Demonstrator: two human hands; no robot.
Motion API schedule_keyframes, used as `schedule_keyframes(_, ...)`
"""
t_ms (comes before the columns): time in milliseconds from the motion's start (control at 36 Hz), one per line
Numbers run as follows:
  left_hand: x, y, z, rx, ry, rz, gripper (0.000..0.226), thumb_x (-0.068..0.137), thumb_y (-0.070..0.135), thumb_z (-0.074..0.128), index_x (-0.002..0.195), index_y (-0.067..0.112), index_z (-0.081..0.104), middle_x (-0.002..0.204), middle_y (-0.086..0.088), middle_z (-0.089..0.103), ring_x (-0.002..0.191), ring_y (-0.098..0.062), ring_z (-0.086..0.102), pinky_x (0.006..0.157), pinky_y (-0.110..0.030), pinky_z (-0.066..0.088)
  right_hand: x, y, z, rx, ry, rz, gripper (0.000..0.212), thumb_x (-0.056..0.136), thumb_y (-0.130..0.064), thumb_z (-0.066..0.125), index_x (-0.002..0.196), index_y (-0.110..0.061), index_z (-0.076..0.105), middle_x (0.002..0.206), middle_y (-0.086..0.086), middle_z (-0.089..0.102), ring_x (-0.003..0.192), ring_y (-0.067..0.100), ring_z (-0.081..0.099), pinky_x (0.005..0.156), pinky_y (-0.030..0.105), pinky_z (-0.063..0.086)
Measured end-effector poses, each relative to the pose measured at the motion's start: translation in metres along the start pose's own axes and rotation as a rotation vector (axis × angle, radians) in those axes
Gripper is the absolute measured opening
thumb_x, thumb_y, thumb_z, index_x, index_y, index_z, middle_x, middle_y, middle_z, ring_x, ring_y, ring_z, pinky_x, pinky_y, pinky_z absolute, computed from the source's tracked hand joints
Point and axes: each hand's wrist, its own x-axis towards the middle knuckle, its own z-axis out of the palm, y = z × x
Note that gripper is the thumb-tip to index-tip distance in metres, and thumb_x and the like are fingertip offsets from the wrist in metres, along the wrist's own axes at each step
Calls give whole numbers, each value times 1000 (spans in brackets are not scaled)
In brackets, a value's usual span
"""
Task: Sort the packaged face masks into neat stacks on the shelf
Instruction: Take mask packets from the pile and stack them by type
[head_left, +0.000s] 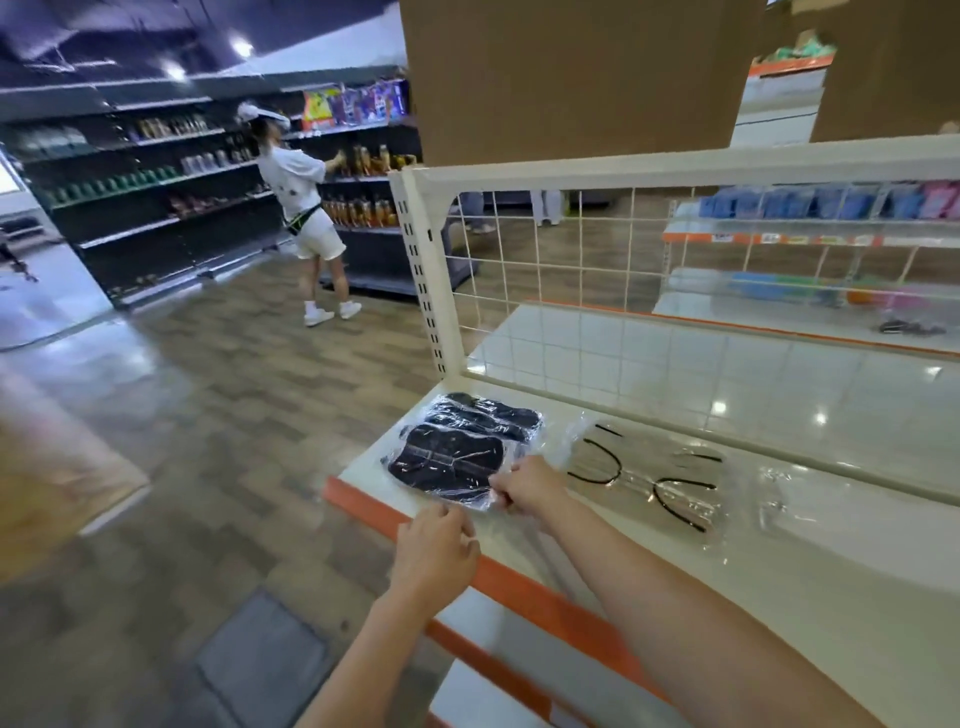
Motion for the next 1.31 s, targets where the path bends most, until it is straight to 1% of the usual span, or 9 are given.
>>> schedule_keyframes(194,7,-3,6,78,-58,43,23,91,33,48,109,25,59,114,7,55,111,-16,49,92,-31,32,11,-7,3,-148,-45,84,30,81,1,60,56,-14,53,56,1,54,48,9,49,50,20,40)
schedule_keyframes(306,12,9,9,111,-86,124,22,92,33,47,107,22,59,109,5,57,106,-17,51,94,-33,38,5,-2,-17,-384,6,-44,16,79,5,55,66,-3,56,72,11,61,65,20,62,59,27,54)
schedule_keyframes(361,15,21,12,128,-115,183,21,92,31,47,106,20,58,108,3,58,106,-18,52,95,-33,39,-3,4,-33,-488,28,-114,21,80,6,47,63,-6,49,69,12,53,62,20,54,55,25,47)
schedule_keyframes(500,27,70,25,265,-213,332,28,92,31,44,113,17,58,113,-2,59,111,-22,52,98,-34,39,-23,28,-86,-754,119,-230,20,91,-10,47,108,-9,57,114,10,62,107,28,58,76,31,41)
schedule_keyframes(694,20,162,54,392,-270,544,33,93,31,40,117,16,55,122,-6,54,121,-24,46,103,-35,32,-76,81,-172,-999,266,-140,32,89,-22,53,119,-12,52,119,9,58,111,29,56,85,37,47)
schedule_keyframes(806,8,218,74,396,-276,682,31,94,28,38,117,14,54,124,-7,56,120,-24,48,102,-34,35,-123,120,-227,-1137,331,-57,40,91,-5,47,131,-6,43,129,13,49,118,29,48,93,36,40)
schedule_keyframes(944,-22,295,94,398,-222,872,31,94,29,38,113,17,58,116,-5,59,112,-24,53,98,-35,35,-189,177,-293,-1096,409,152,40,90,-5,46,129,-8,41,128,12,47,117,27,47,92,35,40)
schedule_keyframes(1139,-71,385,129,208,-304,1021,28,92,28,40,109,17,59,111,-3,59,107,-22,55,94,-32,40,-289,262,-360,-940,587,484,36,92,-16,42,129,-12,43,135,11,38,127,28,36,99,40,37)
schedule_keyframes(1306,-112,447,157,38,-374,1111,27,92,29,43,113,19,57,112,0,54,109,-17,50,93,-28,38,-351,318,-396,-807,746,582,36,98,-34,34,131,-21,43,138,6,37,130,28,30,105,43,29)
